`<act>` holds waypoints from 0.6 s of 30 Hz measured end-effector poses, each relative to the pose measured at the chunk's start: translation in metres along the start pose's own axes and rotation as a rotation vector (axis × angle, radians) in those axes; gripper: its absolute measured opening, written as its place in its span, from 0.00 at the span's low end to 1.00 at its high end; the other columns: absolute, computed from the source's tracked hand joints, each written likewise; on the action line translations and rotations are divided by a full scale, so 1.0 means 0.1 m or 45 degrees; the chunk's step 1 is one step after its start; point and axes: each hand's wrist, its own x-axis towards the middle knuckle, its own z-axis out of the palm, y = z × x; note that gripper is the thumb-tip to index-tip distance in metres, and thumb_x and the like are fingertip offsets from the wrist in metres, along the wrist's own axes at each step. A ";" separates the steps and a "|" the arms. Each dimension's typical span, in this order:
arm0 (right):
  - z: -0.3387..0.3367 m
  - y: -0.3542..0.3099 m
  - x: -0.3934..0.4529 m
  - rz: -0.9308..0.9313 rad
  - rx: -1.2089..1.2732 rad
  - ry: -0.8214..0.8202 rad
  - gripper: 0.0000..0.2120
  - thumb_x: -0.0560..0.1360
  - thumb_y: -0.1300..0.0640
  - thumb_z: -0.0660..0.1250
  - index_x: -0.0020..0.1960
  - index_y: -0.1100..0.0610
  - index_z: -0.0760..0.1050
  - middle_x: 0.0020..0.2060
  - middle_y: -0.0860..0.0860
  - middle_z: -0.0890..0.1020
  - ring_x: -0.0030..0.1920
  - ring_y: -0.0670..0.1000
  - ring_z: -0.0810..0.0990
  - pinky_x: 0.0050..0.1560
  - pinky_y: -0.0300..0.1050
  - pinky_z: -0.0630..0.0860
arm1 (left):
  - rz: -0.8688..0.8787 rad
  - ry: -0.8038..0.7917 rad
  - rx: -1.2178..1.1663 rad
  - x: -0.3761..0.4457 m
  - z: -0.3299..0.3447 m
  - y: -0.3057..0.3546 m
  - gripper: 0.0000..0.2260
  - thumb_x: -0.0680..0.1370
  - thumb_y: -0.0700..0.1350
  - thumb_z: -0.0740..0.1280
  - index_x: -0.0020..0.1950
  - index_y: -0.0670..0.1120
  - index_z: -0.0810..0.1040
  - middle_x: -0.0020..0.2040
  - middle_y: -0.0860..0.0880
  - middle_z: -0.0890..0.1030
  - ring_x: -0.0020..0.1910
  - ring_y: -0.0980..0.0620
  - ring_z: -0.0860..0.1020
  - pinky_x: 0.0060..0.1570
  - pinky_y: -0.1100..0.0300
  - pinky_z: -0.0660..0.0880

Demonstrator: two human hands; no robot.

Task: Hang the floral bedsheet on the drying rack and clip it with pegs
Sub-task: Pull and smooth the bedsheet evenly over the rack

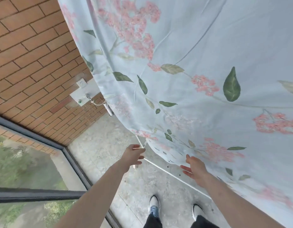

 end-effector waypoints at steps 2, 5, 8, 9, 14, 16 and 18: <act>0.13 -0.04 0.08 0.019 0.112 0.066 0.28 0.84 0.51 0.65 0.80 0.57 0.62 0.68 0.53 0.75 0.49 0.54 0.86 0.40 0.48 0.82 | -0.003 -0.016 -0.010 0.26 -0.13 0.14 0.24 0.79 0.45 0.74 0.72 0.44 0.70 0.56 0.44 0.81 0.47 0.47 0.84 0.45 0.52 0.84; 0.23 0.03 0.22 0.043 0.297 0.141 0.27 0.84 0.51 0.66 0.79 0.58 0.63 0.70 0.54 0.75 0.48 0.54 0.86 0.40 0.48 0.83 | -0.040 -0.048 -0.055 0.67 -0.17 0.25 0.28 0.80 0.44 0.73 0.77 0.43 0.65 0.57 0.45 0.79 0.53 0.44 0.84 0.46 0.52 0.84; 0.25 0.22 0.35 0.086 0.425 0.206 0.25 0.84 0.51 0.66 0.76 0.60 0.66 0.68 0.53 0.76 0.48 0.54 0.86 0.40 0.46 0.86 | -0.106 -0.114 -0.092 0.99 -0.12 0.25 0.27 0.80 0.46 0.72 0.76 0.43 0.68 0.65 0.41 0.77 0.55 0.44 0.85 0.44 0.53 0.84; 0.25 0.26 0.40 0.094 0.468 0.226 0.24 0.83 0.51 0.66 0.74 0.61 0.68 0.66 0.52 0.77 0.49 0.54 0.86 0.38 0.45 0.86 | -0.123 -0.159 -0.103 1.07 -0.09 0.26 0.22 0.80 0.46 0.72 0.73 0.44 0.72 0.67 0.42 0.76 0.56 0.45 0.84 0.46 0.53 0.84; 0.28 0.32 0.70 0.114 0.680 0.245 0.18 0.80 0.52 0.71 0.66 0.59 0.73 0.62 0.51 0.78 0.52 0.53 0.86 0.40 0.45 0.86 | -0.262 -0.326 -0.207 1.42 0.06 0.20 0.11 0.82 0.45 0.70 0.64 0.46 0.79 0.62 0.47 0.73 0.60 0.44 0.79 0.63 0.45 0.79; 0.31 0.32 0.81 0.082 0.802 0.245 0.18 0.79 0.54 0.72 0.66 0.59 0.74 0.62 0.51 0.79 0.53 0.52 0.86 0.40 0.43 0.86 | -0.255 -0.306 -0.266 1.58 0.08 0.15 0.11 0.82 0.43 0.69 0.65 0.45 0.79 0.60 0.48 0.75 0.60 0.44 0.78 0.64 0.46 0.79; 0.33 0.34 0.90 0.055 0.906 0.263 0.15 0.80 0.56 0.72 0.65 0.58 0.76 0.62 0.50 0.81 0.53 0.51 0.86 0.38 0.40 0.84 | -0.225 -0.236 -0.373 1.75 0.09 0.09 0.16 0.81 0.41 0.70 0.69 0.43 0.78 0.60 0.49 0.79 0.61 0.47 0.79 0.58 0.51 0.82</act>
